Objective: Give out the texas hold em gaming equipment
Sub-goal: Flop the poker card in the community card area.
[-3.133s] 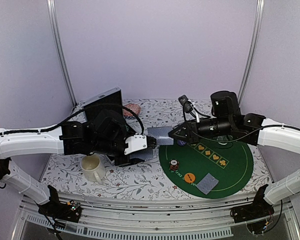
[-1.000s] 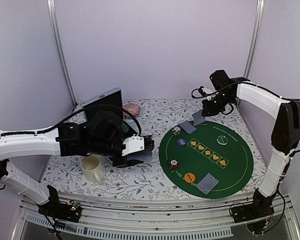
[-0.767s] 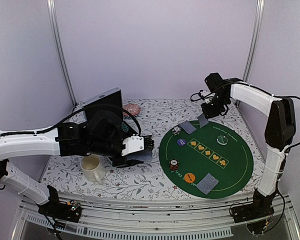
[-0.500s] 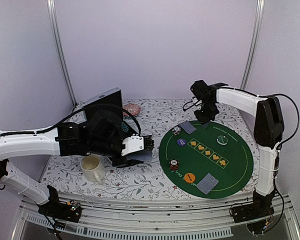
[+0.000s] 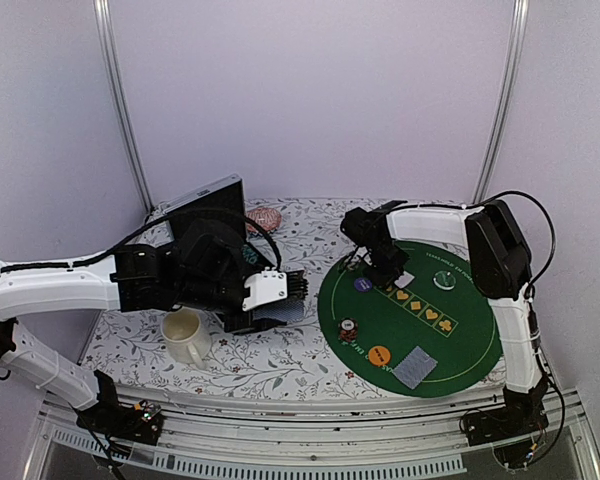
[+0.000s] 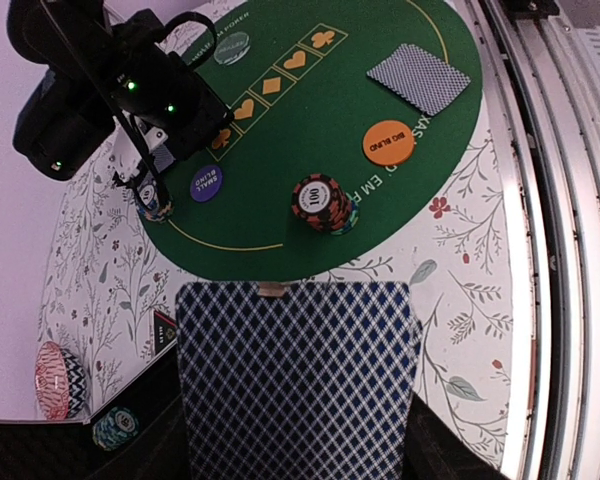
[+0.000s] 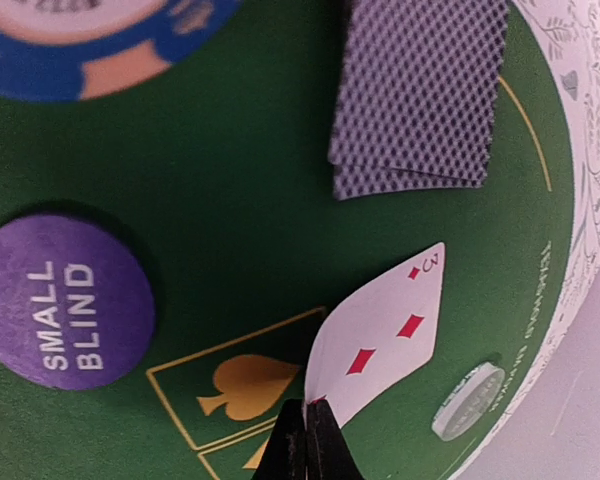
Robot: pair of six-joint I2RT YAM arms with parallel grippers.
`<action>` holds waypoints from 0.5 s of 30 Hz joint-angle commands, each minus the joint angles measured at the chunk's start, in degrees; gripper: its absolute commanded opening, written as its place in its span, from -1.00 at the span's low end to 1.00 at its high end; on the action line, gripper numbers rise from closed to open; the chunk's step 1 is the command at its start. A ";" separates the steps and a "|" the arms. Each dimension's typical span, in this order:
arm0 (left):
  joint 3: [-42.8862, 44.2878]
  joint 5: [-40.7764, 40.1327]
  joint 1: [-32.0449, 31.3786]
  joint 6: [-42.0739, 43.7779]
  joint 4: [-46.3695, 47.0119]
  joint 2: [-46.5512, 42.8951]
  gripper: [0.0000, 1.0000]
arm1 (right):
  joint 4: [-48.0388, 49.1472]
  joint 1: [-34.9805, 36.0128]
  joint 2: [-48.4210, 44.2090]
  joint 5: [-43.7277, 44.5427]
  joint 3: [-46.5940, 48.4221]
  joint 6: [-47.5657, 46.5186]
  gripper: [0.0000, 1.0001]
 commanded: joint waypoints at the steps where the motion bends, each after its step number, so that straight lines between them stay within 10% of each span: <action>1: -0.54 0.81 0.68 0.59 1.27 -1.78 0.22 | 1.49 -0.02 -0.48 -7.55 -1.17 0.52 -0.96; 15: -0.63 0.83 0.82 0.68 1.27 -2.16 0.22 | 3.22 -0.04 0.42 -12.41 0.41 -1.84 -0.96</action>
